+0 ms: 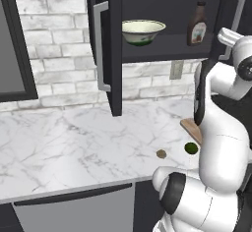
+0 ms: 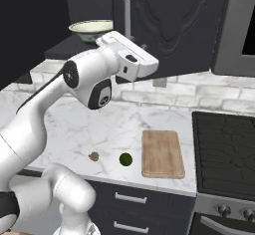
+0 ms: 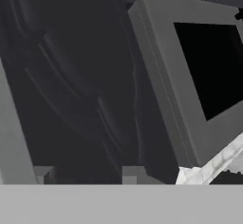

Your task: Open the cabinet. Place the bowl and condiment on the counter. Then place the lime and garlic on the cutting board.

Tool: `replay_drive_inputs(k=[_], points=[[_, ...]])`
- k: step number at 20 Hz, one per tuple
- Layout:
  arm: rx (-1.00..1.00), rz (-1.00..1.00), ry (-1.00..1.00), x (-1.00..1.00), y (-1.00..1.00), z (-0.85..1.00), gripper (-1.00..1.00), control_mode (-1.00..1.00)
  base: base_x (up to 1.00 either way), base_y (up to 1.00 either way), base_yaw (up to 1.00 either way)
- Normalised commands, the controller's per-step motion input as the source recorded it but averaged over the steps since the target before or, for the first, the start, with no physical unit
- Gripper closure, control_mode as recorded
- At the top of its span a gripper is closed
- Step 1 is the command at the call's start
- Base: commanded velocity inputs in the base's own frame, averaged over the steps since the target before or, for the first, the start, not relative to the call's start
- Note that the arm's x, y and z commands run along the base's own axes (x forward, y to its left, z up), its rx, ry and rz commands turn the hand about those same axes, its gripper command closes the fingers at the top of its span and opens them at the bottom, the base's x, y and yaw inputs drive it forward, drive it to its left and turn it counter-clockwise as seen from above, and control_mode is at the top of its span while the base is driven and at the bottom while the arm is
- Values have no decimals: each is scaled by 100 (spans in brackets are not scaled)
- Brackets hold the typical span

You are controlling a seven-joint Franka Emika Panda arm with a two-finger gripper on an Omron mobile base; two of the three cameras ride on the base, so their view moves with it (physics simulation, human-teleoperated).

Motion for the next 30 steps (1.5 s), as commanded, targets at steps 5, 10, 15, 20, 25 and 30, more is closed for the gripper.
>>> replay_drive_inputs(k=[5, 10, 15, 20, 25, 30], points=[[15, 0, 13, -39, -100, -50, 100, -100, 0, 0, 0], [16, 3, 10, -33, -100, -60, 100, -100, 0, 0, 0], [18, 13, 3, -25, -100, -67, 100, -100, 0, 0, 0], [16, 13, 3, -24, -100, -72, 100, -100, 0, 0, 0], [15, 12, 4, -15, -100, -75, 100, -100, 0, 0, 0], [2, 4, 2, -58, -63, -68, 100, -100, 0, 0, 0]])
